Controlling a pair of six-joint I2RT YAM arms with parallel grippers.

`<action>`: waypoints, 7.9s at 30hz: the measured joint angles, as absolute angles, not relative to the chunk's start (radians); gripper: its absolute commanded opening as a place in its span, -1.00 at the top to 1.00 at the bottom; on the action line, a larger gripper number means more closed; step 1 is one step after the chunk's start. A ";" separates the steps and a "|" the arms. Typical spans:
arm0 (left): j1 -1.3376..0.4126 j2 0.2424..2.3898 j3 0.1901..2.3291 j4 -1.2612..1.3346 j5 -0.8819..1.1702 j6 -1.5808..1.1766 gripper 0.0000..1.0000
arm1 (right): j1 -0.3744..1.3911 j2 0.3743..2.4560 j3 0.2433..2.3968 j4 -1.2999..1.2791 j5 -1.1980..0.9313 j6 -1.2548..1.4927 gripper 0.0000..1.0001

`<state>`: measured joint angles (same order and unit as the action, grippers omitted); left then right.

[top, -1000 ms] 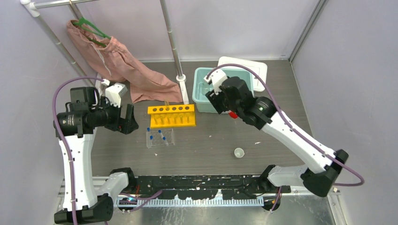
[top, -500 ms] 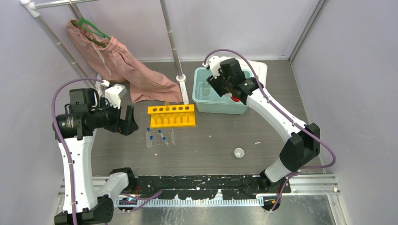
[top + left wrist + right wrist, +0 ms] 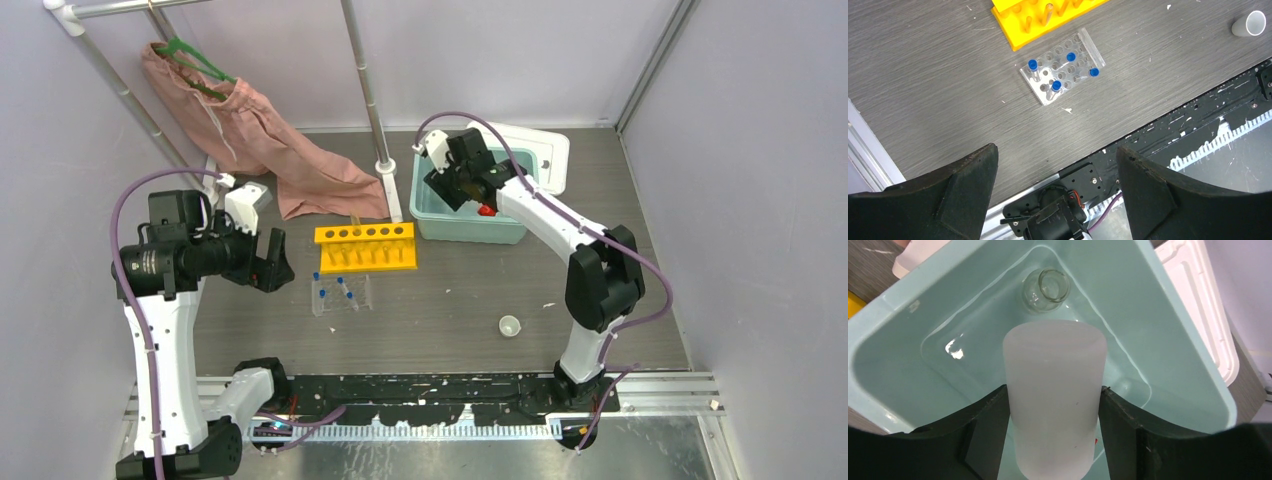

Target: Organize the chemistry lab equipment

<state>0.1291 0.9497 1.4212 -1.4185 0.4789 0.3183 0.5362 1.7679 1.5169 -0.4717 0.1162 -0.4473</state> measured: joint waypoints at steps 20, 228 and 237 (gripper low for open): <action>0.129 0.947 1.421 -1.419 0.478 0.322 -0.76 | 0.534 1.642 1.445 -0.453 0.052 -0.185 -1.00; 0.129 0.970 1.251 -1.306 0.444 0.318 -0.75 | -0.136 2.235 1.750 -0.631 0.104 0.993 0.99; 0.129 0.982 1.317 -1.328 0.458 0.320 -0.63 | -0.120 2.073 1.568 -0.561 0.180 1.064 0.99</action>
